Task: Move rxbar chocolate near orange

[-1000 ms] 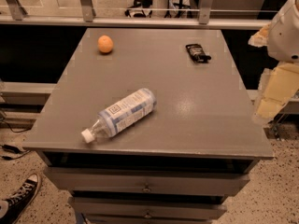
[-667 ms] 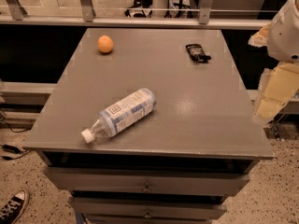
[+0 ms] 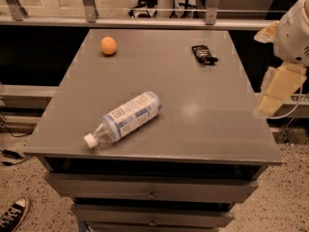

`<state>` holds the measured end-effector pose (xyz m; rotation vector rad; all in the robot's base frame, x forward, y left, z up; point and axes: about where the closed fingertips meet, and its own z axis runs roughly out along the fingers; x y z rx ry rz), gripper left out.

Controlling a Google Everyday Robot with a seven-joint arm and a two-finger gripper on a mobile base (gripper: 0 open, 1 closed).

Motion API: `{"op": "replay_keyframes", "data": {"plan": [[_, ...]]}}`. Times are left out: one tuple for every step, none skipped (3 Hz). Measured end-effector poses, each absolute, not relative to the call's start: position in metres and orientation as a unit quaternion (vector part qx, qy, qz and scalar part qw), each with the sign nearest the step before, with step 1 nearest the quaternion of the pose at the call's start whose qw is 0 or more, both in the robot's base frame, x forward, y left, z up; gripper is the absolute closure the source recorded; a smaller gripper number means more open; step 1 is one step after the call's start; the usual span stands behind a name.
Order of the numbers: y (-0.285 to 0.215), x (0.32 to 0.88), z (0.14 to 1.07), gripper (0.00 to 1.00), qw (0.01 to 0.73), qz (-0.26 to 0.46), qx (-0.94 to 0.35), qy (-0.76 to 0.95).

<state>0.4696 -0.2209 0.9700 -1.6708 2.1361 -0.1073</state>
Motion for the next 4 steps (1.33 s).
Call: {"op": "replay_keyframes", "data": {"plan": [[-0.224,0.521,0.961,0.00,0.265,-0.031,-0.584,0.766],[-0.224,0.582,0.948,0.00,0.311,-0.004,-0.559,0.768],[-0.221,0.640,0.930,0.00,0.343,0.027,-0.530,0.775],[-0.220,0.688,0.908,0.00,0.361,0.051,-0.496,0.788]]}}
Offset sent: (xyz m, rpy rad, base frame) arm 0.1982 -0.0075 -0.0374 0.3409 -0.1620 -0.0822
